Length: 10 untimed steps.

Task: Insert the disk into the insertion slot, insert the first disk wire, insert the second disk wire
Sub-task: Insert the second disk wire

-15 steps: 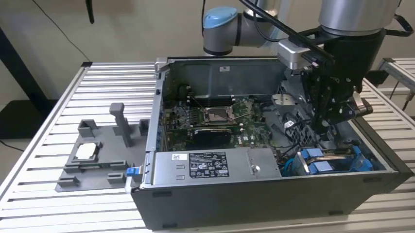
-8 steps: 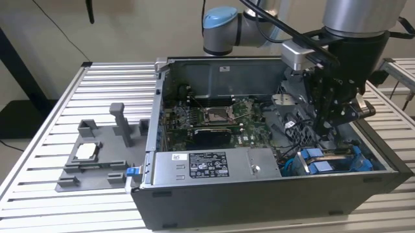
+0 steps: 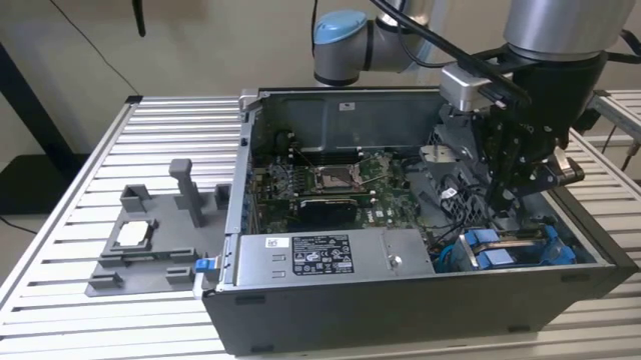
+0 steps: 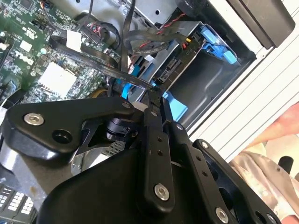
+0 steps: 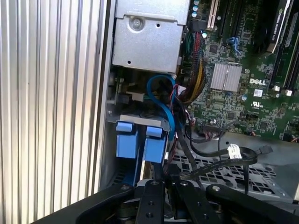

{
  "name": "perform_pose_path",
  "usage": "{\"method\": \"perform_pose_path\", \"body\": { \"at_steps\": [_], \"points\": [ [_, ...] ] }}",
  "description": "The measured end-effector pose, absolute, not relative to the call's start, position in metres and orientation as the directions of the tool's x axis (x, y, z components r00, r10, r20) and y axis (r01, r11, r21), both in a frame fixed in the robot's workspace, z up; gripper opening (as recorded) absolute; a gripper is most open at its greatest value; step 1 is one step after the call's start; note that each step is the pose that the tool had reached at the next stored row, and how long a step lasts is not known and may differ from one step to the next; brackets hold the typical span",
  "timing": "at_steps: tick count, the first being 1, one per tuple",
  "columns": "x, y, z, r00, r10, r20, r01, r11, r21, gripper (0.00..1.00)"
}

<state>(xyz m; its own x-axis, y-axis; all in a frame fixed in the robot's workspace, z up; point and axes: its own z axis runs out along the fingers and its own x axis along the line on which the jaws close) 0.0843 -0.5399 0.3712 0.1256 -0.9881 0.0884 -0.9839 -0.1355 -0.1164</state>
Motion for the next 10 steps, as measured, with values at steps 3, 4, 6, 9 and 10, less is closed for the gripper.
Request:
{"method": "perform_pose_path", "body": {
  "at_steps": [3,4,6,9,10],
  "points": [
    [0.0845,-0.5402,0.3706,0.124,-0.991,0.047,-0.984,-0.129,-0.122,0.16],
    [0.0846,-0.5405,0.3704,0.124,-0.992,0.035,-0.984,-0.127,-0.123,0.16],
    [0.0863,-0.5425,0.3702,0.124,-0.992,0.033,-0.985,-0.127,-0.120,0.16],
    [0.0913,-0.5450,0.3697,0.124,-0.992,0.030,-0.987,-0.127,-0.100,0.16],
    [0.0939,-0.5458,0.3694,0.125,-0.992,0.029,-0.988,-0.127,-0.091,0.16]
  ]
}}
